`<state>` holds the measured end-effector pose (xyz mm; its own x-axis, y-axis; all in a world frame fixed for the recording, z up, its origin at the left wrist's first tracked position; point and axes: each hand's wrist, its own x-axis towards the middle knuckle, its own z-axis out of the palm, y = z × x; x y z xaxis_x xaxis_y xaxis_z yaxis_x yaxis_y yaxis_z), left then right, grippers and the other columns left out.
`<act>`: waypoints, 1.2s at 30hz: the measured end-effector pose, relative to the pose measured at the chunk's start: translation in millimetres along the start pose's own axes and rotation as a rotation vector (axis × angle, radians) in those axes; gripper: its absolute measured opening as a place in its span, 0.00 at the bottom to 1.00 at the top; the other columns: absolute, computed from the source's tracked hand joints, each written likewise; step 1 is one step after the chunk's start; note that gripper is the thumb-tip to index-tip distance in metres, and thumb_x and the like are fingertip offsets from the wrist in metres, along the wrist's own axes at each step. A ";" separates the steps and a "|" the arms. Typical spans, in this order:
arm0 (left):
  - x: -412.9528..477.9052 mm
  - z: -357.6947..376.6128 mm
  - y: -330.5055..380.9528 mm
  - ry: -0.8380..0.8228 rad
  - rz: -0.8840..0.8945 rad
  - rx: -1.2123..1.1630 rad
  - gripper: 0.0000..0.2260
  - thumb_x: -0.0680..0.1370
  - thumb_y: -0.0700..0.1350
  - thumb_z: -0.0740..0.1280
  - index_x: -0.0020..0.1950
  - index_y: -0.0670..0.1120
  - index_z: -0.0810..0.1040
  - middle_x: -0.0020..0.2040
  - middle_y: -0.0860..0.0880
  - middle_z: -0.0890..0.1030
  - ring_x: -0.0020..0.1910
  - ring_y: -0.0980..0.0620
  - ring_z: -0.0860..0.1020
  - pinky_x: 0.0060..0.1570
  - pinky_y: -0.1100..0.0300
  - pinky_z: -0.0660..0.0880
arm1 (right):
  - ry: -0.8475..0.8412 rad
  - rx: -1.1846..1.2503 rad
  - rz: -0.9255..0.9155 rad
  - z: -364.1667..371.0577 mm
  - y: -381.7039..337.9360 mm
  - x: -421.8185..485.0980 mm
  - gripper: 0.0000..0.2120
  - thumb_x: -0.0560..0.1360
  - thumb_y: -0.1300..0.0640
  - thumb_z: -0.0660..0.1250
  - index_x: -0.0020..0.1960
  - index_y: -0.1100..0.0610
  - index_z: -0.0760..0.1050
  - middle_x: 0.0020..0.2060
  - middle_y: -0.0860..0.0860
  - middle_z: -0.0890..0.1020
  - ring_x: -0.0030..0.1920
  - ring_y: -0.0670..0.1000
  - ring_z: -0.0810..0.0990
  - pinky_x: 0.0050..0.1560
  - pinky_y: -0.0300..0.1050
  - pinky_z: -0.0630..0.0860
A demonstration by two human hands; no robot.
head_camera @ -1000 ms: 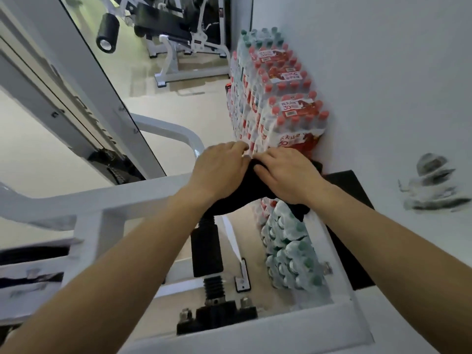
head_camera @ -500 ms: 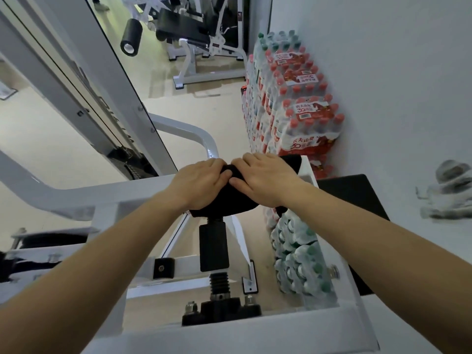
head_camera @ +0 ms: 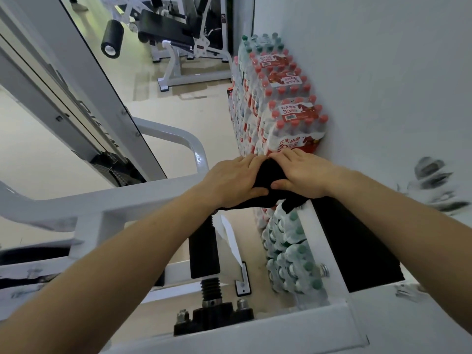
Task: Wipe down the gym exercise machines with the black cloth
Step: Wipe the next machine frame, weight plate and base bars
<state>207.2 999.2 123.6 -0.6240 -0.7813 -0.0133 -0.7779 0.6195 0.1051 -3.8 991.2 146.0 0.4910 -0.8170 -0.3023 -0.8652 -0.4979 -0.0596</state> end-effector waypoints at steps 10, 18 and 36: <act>-46.2 -7.2 -48.8 -0.100 -0.054 -0.063 0.31 0.80 0.64 0.60 0.76 0.48 0.60 0.67 0.50 0.73 0.63 0.49 0.75 0.57 0.52 0.74 | 0.193 -0.215 -0.141 5.9 -59.1 25.8 0.33 0.79 0.33 0.55 0.71 0.57 0.62 0.61 0.54 0.74 0.60 0.55 0.74 0.63 0.52 0.71; -22.1 -2.0 -21.4 -0.052 -0.075 0.015 0.28 0.78 0.64 0.64 0.69 0.47 0.65 0.61 0.49 0.75 0.57 0.48 0.76 0.44 0.56 0.70 | 0.089 -0.172 -0.130 -5.2 -30.6 14.7 0.35 0.77 0.37 0.64 0.75 0.53 0.57 0.66 0.51 0.71 0.66 0.53 0.72 0.67 0.50 0.69; -31.2 -3.7 -33.3 -0.035 -0.101 -0.055 0.30 0.77 0.63 0.66 0.73 0.50 0.64 0.66 0.52 0.75 0.60 0.50 0.76 0.47 0.57 0.70 | 0.174 -0.240 -0.097 4.2 -51.2 17.8 0.33 0.76 0.38 0.66 0.70 0.59 0.63 0.62 0.54 0.74 0.60 0.55 0.75 0.63 0.48 0.69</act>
<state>252.8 1002.6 124.2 -0.5456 -0.8358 -0.0614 -0.8323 0.5318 0.1561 48.9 1003.4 139.7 0.5979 -0.7896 -0.1379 -0.7749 -0.6134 0.1524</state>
